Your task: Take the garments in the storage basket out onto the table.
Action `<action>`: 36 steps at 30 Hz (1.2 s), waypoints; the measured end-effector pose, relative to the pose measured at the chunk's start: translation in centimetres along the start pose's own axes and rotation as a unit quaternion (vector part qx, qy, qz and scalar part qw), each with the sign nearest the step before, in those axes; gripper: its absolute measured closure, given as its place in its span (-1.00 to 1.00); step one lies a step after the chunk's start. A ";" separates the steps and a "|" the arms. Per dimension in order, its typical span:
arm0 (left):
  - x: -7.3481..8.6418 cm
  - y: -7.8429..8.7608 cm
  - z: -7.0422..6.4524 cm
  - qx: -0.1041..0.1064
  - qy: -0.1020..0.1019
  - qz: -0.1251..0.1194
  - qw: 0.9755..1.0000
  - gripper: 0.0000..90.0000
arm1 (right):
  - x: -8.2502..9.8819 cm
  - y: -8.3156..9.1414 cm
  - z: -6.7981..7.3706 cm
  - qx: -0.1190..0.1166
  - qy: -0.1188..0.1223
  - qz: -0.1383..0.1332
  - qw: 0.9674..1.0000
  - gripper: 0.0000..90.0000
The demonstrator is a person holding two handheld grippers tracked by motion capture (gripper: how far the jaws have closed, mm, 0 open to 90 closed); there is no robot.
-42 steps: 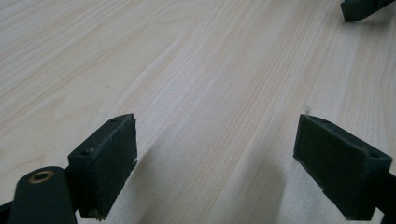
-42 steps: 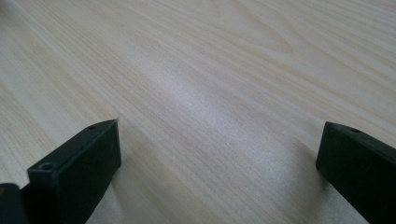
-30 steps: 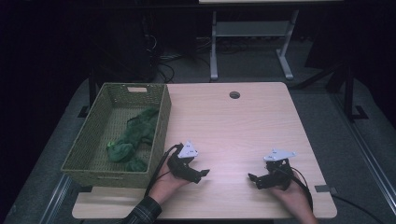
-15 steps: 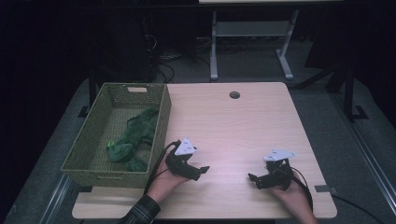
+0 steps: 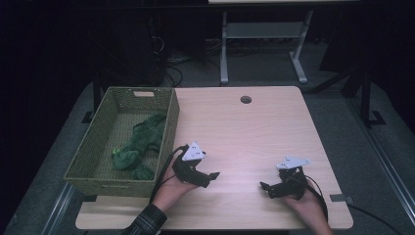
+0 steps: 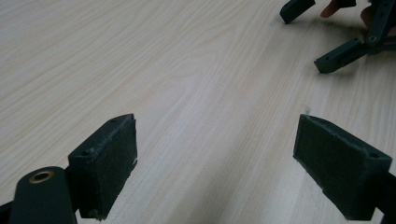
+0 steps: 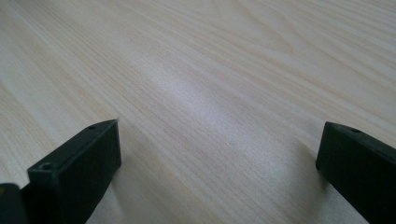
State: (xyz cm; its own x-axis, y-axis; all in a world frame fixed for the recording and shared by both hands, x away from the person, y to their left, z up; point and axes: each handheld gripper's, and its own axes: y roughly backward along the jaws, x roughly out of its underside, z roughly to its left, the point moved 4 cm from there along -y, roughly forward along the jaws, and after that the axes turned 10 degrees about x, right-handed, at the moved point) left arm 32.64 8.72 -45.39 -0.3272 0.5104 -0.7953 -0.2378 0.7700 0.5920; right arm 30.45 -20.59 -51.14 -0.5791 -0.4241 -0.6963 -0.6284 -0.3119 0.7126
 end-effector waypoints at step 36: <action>-3.7 2.9 -0.1 0.009 -0.002 -0.021 1.000 -0.71 | 0.0 0.0 0.0 0.000 0.000 0.000 1.000 -1.00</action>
State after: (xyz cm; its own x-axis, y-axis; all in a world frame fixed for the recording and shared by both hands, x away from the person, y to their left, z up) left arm 33.04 9.00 -40.72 -0.3138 0.4797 -0.8194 -0.2339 0.7973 0.5564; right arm 30.43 -20.59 -51.14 -0.5790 -0.4233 -0.6968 -0.6290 -0.3118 0.7121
